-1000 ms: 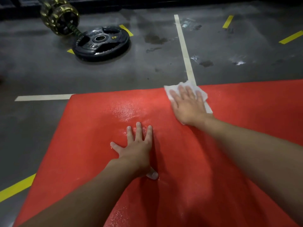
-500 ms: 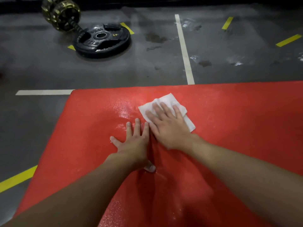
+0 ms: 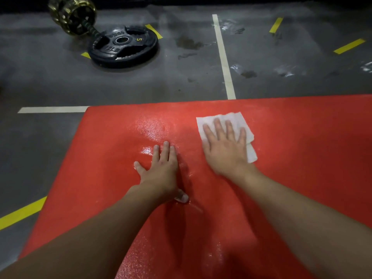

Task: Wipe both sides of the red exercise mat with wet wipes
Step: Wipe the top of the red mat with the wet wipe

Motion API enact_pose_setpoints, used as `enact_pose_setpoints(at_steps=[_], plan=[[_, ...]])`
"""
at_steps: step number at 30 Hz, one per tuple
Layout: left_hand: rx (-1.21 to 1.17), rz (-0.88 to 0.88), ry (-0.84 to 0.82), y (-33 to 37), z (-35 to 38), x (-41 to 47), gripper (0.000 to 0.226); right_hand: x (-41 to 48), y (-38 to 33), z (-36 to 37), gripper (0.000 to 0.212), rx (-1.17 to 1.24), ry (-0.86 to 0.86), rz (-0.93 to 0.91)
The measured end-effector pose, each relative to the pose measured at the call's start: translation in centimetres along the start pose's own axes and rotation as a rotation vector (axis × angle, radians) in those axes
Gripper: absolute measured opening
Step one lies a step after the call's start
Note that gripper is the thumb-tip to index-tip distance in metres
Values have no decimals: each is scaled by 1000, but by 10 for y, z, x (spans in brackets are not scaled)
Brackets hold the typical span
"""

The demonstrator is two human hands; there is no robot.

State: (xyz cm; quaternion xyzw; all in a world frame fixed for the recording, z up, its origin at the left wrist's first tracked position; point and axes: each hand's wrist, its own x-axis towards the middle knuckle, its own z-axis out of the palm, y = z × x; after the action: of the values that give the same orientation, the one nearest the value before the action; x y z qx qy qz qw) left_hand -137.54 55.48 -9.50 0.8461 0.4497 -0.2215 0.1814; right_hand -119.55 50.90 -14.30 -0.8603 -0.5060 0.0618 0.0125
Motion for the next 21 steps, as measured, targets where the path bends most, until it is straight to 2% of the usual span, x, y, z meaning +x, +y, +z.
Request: enact_pose_setpoints(at_steps=[1,3,5,6,9,10,12,14,15,18,19,20,21], plan=[[1,0,3,1,-1,0,152,-9,-12,4,59,10,22,-26],[9,-6,16,2,-2,-4,149,-36,-27,10,63,-2,22,-256],[32,-30,53,5,-3,-8,146,-37,-9,4,63,2,-23,-417],[49,-48,74,7,-3,-10,144,-28,4,0,62,15,-31,-390],[103,-64,130,10,-3,-13,137,-20,12,-1,56,-4,-8,-42],[99,-51,149,10,-3,-14,132,-26,0,4,57,4,15,-22],[62,-4,177,7,-2,-17,120,-50,-21,9,61,16,12,-206],[34,42,127,1,0,-21,123,-57,-11,6,62,-4,-22,-387],[41,56,70,-2,1,-23,130,-50,0,2,61,-12,-19,-377],[126,106,-103,-11,7,-30,155,-42,10,0,55,-14,14,-14],[142,116,-117,-12,9,-33,157,-49,-3,3,56,1,36,42],[143,121,-104,-13,11,-36,155,-59,-18,6,58,25,53,11],[135,122,-77,-12,13,-39,153,-72,-31,8,61,34,48,-98]])
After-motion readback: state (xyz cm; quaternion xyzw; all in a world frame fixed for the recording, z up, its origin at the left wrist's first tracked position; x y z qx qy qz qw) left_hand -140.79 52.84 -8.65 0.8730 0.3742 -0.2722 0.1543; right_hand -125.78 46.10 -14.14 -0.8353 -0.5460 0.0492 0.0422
